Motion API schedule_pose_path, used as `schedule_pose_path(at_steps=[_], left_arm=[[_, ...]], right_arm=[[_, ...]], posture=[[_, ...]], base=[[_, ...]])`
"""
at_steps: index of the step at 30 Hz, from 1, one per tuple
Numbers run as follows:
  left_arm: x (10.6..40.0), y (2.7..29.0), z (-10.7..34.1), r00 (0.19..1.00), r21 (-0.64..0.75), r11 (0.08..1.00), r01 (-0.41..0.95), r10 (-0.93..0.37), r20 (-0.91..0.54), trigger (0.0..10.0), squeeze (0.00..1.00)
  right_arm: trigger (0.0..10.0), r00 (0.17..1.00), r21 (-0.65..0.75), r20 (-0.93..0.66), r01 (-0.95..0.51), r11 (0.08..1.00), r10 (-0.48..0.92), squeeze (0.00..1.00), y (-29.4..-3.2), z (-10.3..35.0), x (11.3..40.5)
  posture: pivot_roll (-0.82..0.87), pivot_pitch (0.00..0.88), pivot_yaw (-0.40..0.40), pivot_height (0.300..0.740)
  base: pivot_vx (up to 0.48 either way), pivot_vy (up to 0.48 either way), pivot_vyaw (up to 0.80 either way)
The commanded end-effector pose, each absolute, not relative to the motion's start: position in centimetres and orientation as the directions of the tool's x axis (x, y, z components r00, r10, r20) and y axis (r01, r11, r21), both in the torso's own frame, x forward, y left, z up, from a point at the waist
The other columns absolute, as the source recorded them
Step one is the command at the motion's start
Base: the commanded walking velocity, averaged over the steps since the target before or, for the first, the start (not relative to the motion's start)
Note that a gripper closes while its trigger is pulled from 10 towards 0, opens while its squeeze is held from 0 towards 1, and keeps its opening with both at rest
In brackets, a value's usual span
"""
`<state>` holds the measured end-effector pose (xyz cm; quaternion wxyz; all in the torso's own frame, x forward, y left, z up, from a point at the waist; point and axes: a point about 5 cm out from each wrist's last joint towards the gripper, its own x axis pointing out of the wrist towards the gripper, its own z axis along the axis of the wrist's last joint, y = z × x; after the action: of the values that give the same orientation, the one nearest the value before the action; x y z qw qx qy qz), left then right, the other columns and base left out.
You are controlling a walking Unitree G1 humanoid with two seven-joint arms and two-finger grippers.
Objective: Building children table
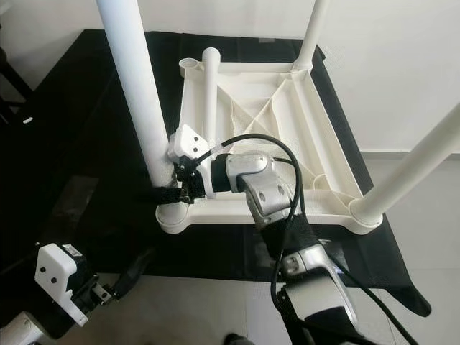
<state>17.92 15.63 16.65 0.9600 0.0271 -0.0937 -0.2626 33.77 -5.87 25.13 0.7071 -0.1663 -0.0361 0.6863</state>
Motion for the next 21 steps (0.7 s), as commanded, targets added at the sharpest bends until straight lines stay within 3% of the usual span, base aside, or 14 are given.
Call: schedule_pose_path(at_steps=[1,5,8,9,11,12,13,14,15,17,21], left_arm=[[17.6,15.6,16.5,0.847,0.099,0.860,0.501,-0.510,0.149,10.0,0.00],[17.6,15.6,16.5,0.848,0.098,0.861,0.499,-0.508,0.148,10.0,0.00],[17.7,15.5,16.4,0.848,0.097,0.861,0.499,-0.508,0.150,10.0,0.00],[17.7,15.5,16.4,0.848,0.097,0.861,0.499,-0.508,0.150,10.0,0.00],[17.7,15.6,16.3,0.849,0.097,0.862,0.497,-0.506,0.150,10.0,0.00],[17.7,15.6,16.3,0.849,0.097,0.862,0.497,-0.506,0.150,10.0,0.00],[17.8,15.7,16.2,0.850,0.097,0.863,0.495,-0.505,0.150,10.0,0.00],[17.8,15.8,16.2,0.851,0.097,0.864,0.494,-0.503,0.150,10.0,0.00],[18.0,15.8,16.2,0.852,0.098,0.865,0.492,-0.502,0.151,10.0,0.00],[18.2,15.8,16.1,0.852,0.100,0.866,0.491,-0.501,0.151,10.0,0.00],[18.5,15.9,15.9,0.854,0.103,0.867,0.488,-0.499,0.148,10.0,0.00]], right_arm=[[0.0,0.041,-0.278,-0.187,-0.961,-0.013,0.981,0.00,-6.0,24.8,33.9],[0.0,0.055,-0.279,-0.188,-0.960,0.000,0.981,0.00,-6.2,24.5,34.0],[0.0,0.307,-0.286,-0.154,-0.923,0.255,0.939,0.00,-7.2,23.0,33.9],[0.0,0.307,-0.286,-0.154,-0.923,0.255,0.939,0.00,-7.2,23.0,33.9],[0.0,0.460,-0.236,-0.127,-0.874,0.424,0.879,0.00,-7.4,21.4,32.7],[0.0,0.460,-0.236,-0.127,-0.874,0.424,0.879,0.00,-7.4,21.4,32.7],[0.0,0.682,-0.211,-0.110,-0.727,0.653,0.723,0.00,-7.4,20.1,32.0],[0.0,0.816,-0.195,-0.106,-0.577,0.793,0.568,0.00,-7.8,19.3,31.6],[0.0,0.866,-0.157,-0.124,-0.500,0.852,0.485,0.00,-7.8,18.3,30.0],[0.0,0.877,-0.112,-0.135,-0.476,0.872,0.461,0.00,-7.4,17.6,28.3],[0.0,0.863,-0.087,-0.101,-0.503,0.860,0.494,0.00,-6.0,17.8,28.3]], posture=[[0.02,0.265,-0.046,0.740],[0.02,0.262,-0.046,0.740],[0.00,0.253,-0.058,0.740],[0.00,0.253,-0.058,0.740],[-0.01,0.246,-0.061,0.740],[-0.01,0.246,-0.061,0.740],[-0.02,0.242,-0.058,0.740],[-0.02,0.242,-0.058,0.740],[-0.02,0.238,-0.054,0.740],[-0.03,0.225,-0.048,0.740],[-0.03,0.198,-0.043,0.740]], base=[[0.000,0.000,0.00],[0.000,0.000,0.00],[0.000,0.000,0.00],[0.000,0.000,0.00],[0.000,0.000,0.00],[0.000,0.000,0.00],[0.000,0.000,0.00],[0.000,0.000,0.00],[0.000,0.000,0.00],[0.000,0.000,0.00],[0.000,0.000,0.00]])
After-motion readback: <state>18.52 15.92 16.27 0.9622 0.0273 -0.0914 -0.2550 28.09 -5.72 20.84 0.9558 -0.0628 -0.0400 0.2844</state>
